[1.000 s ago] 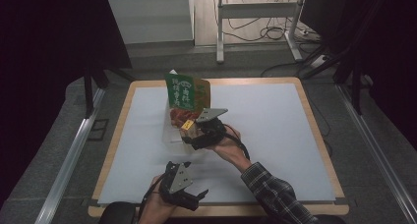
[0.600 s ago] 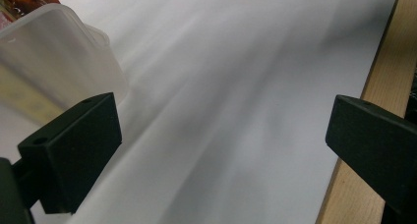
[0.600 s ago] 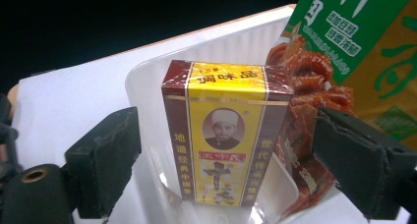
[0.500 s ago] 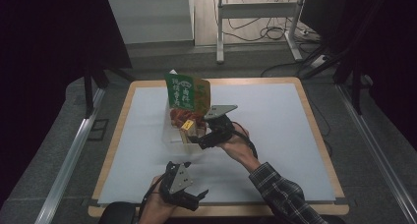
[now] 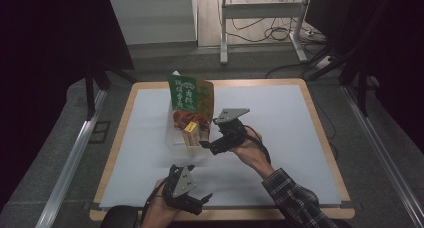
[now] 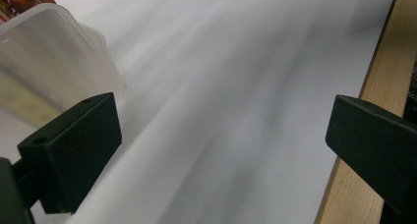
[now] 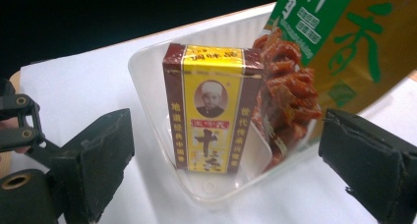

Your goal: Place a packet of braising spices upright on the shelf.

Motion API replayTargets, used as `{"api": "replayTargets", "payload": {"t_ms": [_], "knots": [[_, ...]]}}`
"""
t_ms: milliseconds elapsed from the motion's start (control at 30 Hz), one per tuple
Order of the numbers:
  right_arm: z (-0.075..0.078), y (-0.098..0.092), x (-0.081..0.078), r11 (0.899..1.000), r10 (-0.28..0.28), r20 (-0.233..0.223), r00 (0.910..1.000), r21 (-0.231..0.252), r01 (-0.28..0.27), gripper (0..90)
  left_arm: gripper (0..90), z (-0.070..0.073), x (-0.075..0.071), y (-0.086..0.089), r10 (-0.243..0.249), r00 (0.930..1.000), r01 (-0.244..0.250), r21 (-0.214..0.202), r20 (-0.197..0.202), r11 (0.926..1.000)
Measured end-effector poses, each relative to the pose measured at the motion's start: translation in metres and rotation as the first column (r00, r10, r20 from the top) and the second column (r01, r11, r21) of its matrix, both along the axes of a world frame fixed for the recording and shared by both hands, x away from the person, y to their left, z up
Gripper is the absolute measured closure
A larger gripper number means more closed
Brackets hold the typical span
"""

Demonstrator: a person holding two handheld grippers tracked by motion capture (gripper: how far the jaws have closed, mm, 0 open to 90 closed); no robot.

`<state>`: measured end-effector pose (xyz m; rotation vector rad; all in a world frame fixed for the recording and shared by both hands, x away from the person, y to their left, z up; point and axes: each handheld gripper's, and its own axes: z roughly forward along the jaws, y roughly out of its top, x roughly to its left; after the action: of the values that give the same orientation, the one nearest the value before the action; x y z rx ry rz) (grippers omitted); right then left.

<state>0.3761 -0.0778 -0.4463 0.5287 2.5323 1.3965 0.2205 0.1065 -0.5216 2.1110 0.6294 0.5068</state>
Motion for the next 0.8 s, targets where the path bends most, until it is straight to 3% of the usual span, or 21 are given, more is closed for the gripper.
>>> {"api": "replayTargets", "payload": {"t_ms": [267, 800], "knots": [[-0.005, -0.020, -0.005, 0.999, -0.028, 0.012, 0.9995, -0.026, 0.028, 5.3, 0.0, 0.000, 0.001, 0.000, 0.001, 1.0000, -0.001, 0.009, 0.000, 1.0000], [-0.018, -0.053, -0.011, 0.995, -0.085, -0.018, 0.9962, -0.056, 0.084, 0.4, 0.0, 0.000, 0.001, 0.001, 0.008, 0.9999, -0.008, 0.006, -0.008, 1.0000]]}}
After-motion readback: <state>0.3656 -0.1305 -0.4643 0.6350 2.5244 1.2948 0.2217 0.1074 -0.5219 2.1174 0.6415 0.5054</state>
